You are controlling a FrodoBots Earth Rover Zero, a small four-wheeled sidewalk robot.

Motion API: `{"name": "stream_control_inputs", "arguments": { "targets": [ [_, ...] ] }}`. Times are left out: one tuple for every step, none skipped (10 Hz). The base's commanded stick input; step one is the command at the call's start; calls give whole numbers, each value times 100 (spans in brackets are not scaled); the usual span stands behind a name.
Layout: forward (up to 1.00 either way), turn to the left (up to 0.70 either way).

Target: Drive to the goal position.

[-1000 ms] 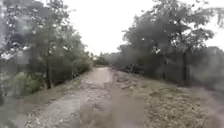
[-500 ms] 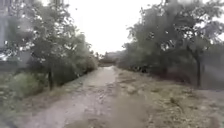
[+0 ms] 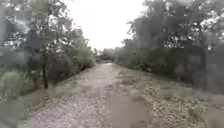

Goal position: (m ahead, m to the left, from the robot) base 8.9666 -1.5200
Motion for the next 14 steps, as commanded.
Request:
{"name": "stream_control_inputs", "arguments": {
  "targets": [
    [70, 27],
    [70, 33],
    [70, 35],
    [70, 33],
    [70, 16],
    [70, 0],
    [70, 0],
    [70, 0],
    [70, 0],
    [70, 0],
    [70, 9],
    [70, 25],
    [70, 35],
    [70, 10]
  ]
}}
